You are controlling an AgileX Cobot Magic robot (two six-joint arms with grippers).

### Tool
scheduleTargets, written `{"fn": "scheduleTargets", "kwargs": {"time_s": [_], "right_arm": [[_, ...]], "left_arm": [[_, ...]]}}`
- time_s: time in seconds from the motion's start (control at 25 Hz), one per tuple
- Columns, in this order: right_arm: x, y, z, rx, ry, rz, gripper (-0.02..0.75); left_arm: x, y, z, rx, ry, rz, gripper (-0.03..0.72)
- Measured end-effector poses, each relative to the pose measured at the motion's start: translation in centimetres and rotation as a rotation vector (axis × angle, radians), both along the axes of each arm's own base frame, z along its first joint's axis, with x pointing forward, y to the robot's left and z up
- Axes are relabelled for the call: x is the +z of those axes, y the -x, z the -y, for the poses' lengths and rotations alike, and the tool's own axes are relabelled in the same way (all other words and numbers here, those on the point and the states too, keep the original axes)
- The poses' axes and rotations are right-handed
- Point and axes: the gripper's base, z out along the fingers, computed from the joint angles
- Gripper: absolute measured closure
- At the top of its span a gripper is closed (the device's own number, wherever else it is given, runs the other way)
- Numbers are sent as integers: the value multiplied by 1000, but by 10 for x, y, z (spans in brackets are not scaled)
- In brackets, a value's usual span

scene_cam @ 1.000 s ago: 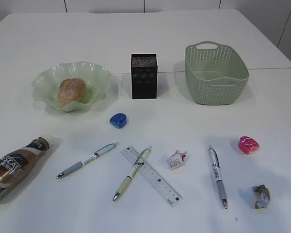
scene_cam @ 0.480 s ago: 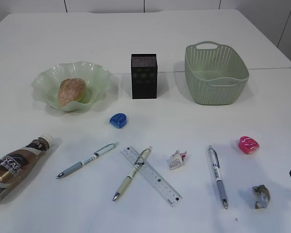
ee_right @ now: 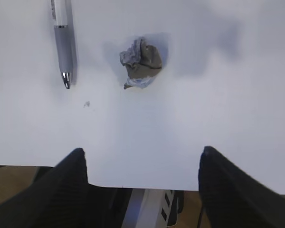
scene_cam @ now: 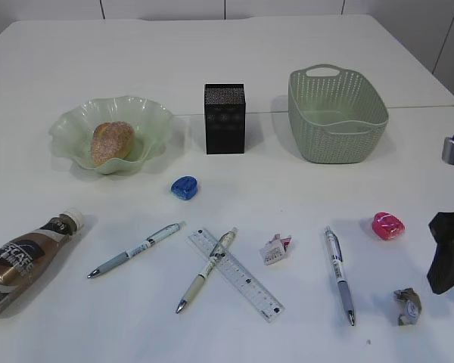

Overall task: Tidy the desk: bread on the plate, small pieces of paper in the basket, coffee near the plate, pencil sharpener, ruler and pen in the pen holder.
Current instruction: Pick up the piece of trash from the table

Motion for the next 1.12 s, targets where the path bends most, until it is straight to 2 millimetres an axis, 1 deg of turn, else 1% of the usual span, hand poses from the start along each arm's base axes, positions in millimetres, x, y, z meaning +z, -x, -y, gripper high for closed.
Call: {"fn": "scheduleTargets", "kwargs": {"time_s": [0.04, 0.12, 0.32, 0.44, 0.52, 0.56, 0.84, 1.12], "right_arm": [[-9, -5, 1, 5, 7, -19, 172], [-14, -9, -1, 17, 18, -19, 172], [-30, -19, -19, 84, 28, -25, 172], [-38, -27, -24, 99, 36, -36, 172], [-39, -28, -24, 102, 41, -36, 172], [-44, -31, -23, 118, 65, -45, 172], [-58, -37, -21, 125, 91, -60, 172], [-60, -42, -21, 121, 96, -21, 172]], "left_arm": [[0, 0, 0, 0, 0, 0, 225], [0, 0, 0, 1, 1, 0, 225], [0, 0, 0, 0, 2, 0, 225], [0, 0, 0, 1, 3, -1, 225], [0, 0, 0, 1, 3, -1, 227], [0, 0, 0, 1, 3, -1, 228], [0, 0, 0, 1, 3, -1, 239], [0, 0, 0, 1, 3, -1, 240]]}}
